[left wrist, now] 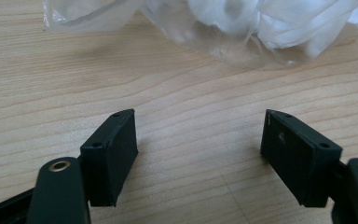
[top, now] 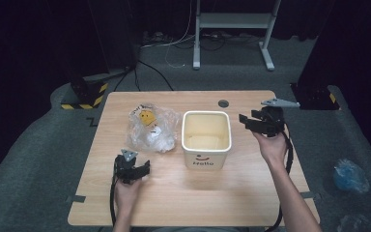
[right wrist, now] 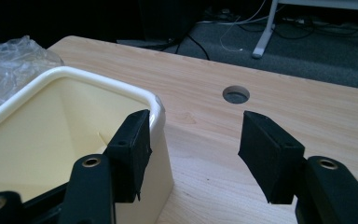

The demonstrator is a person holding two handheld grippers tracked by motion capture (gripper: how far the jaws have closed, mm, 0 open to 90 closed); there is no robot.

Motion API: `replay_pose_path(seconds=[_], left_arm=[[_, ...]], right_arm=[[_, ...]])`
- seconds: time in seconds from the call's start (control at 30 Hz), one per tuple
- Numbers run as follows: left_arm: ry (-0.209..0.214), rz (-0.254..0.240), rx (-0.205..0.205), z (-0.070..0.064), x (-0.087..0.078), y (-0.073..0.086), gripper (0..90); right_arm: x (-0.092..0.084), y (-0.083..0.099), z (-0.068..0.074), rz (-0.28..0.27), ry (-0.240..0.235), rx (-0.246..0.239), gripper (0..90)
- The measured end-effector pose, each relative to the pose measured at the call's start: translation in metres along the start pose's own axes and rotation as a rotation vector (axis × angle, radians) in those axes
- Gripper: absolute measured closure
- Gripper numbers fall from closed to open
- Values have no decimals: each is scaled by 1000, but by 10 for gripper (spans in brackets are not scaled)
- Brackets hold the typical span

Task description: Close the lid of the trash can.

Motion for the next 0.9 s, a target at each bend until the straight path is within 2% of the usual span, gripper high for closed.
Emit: replay_pose_path(seconds=[0.27, 0.57, 0.9], left_arm=[[0, 1, -2, 0, 0, 0, 270], [-1, 0, -1, 0, 0, 0, 270], [-1, 0, -1, 0, 0, 0, 270]], right_arm=[[-6, 3, 1, -22, -10, -11, 430], [-16, 9, -5, -43, -7, 2, 433], [-26, 24, -13, -47, 1, 23, 433]])
Point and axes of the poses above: each handheld gripper's, and its own axes: x roughly forward along the jaws, y roughly out of its underside, z roughly to its left, the point moved 5 cm from there along x, roughly forward along the jaws, and after that the axes turned 15 degrees about -x, right-handed, at the moved point
